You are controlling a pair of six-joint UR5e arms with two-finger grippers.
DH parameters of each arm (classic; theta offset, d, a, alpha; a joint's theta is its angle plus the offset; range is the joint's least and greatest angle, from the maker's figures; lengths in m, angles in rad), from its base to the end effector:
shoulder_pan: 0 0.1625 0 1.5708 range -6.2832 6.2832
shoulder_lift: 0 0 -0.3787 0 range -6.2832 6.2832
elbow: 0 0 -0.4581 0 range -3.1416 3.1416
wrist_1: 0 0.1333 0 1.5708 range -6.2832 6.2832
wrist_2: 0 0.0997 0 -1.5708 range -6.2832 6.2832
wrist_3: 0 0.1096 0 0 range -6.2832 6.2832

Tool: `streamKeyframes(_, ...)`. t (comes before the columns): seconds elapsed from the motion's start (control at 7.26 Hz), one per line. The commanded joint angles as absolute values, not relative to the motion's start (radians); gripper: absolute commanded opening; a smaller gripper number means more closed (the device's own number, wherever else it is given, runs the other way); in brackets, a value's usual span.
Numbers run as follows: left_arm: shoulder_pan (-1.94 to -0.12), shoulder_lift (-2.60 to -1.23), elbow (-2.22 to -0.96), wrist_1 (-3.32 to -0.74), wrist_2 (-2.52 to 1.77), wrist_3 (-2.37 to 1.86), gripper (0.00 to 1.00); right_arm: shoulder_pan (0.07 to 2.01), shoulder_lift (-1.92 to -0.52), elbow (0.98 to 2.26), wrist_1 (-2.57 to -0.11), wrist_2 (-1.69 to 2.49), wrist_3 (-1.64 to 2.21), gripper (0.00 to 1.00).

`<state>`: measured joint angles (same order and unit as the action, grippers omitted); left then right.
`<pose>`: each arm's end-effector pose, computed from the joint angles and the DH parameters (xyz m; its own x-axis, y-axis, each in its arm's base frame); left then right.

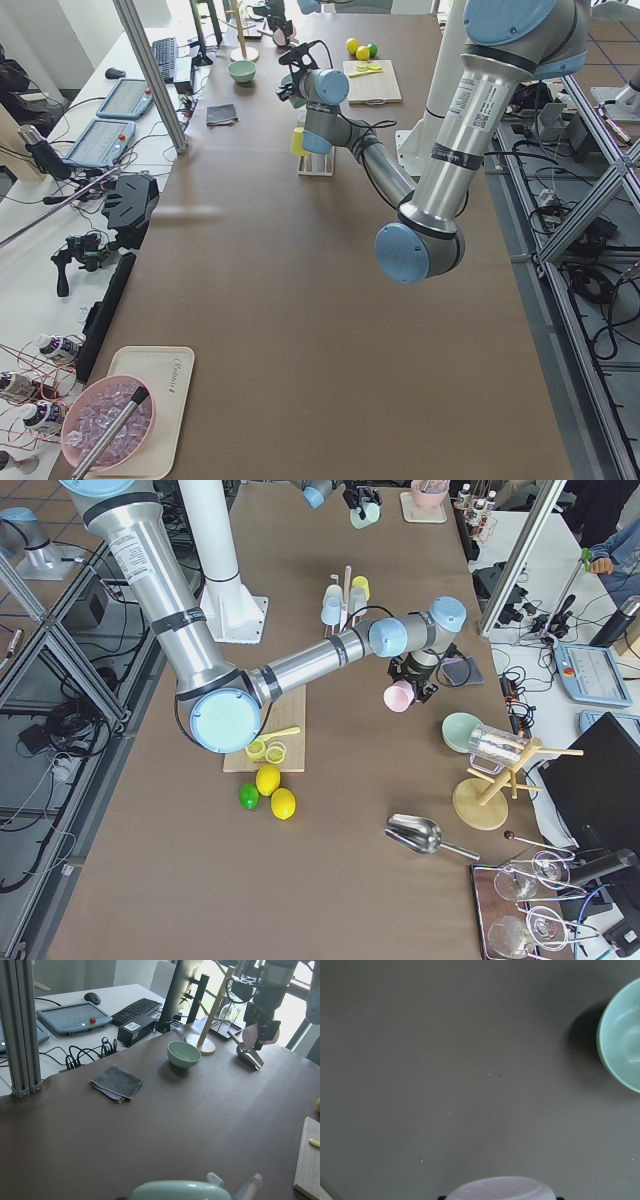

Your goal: Place cup on cup holder

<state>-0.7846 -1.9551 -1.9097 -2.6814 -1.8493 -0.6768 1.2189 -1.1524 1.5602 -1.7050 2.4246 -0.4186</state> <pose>0.3243 -0.4696 0.0867 0.2679 0.7917 -0.5490 0.4512 0.4004 0.7975 -0.1902 -0.6650 0.3693 0.3646 -0.7490 0.5533 0.5254 0.6560 0.5419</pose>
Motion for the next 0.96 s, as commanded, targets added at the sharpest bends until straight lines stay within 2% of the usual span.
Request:
streamKeyframes(0.0,-0.645,-1.948,-1.904,-2.718,-1.629,-0.660,0.00,1.216,-1.180,1.555,-1.588,2.477,-0.416,0.00)
streamKeyframes(0.14,-0.565,-1.947,-1.902,-2.741,-1.518,-0.619,0.00,1.215,-1.177,1.555,-1.585,2.490,-0.411,0.00)
streamKeyframes(0.41,-0.528,-1.937,-1.914,-2.750,-1.477,-0.607,0.00,1.183,-1.167,1.552,-1.553,2.511,-0.411,0.00)
streamKeyframes(0.83,-0.433,-1.936,-1.910,-2.772,-1.337,-0.519,0.00,1.170,-1.172,1.479,-1.240,2.510,-0.384,0.00)
